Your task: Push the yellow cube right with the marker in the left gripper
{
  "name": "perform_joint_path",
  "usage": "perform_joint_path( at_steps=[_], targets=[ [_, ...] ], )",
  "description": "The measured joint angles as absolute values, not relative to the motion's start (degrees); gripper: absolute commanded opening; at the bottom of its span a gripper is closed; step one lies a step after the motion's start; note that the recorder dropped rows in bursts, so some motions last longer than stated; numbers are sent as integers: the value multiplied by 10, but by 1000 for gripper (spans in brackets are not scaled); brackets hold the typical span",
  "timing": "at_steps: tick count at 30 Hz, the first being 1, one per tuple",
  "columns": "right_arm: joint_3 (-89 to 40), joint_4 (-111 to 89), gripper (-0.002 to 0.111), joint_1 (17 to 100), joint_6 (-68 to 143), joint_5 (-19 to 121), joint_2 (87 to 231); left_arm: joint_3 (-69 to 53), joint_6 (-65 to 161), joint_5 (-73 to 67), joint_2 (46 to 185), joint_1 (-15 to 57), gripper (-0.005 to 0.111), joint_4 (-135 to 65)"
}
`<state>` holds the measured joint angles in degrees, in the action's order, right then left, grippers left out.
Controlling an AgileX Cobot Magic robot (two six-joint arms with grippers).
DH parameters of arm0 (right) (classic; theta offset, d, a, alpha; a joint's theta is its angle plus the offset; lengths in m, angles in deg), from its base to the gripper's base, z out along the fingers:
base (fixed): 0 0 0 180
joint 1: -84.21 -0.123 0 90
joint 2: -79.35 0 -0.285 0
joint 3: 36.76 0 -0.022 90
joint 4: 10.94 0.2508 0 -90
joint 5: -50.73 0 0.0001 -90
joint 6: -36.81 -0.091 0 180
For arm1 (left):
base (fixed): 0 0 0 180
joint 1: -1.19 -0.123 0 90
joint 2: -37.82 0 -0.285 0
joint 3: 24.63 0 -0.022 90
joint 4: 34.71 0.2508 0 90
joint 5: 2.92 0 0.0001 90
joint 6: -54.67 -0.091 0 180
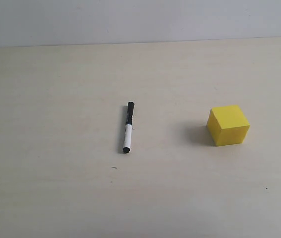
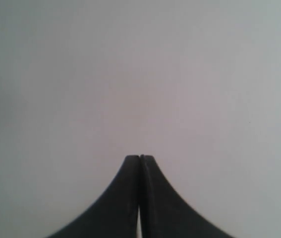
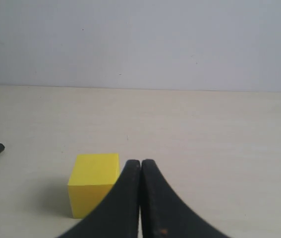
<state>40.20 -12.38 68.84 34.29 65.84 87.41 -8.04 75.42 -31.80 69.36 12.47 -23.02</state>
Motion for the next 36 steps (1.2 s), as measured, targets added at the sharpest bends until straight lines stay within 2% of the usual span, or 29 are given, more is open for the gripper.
perform_joint_path(
  at_steps=[7, 19, 29, 36],
  targets=[
    [402, -124, 0, 688, 343, 658, 874, -23, 732, -323, 626, 125, 0, -207],
    [402, -124, 0, 688, 343, 658, 874, 211, 731, -214, 548, 125, 0, -188],
    [402, -124, 0, 688, 343, 658, 874, 370, 731, -202, 548, 125, 0, -187],
    [402, -124, 0, 688, 343, 658, 874, 411, 755, -214, 548, 125, 0, -186]
  ],
)
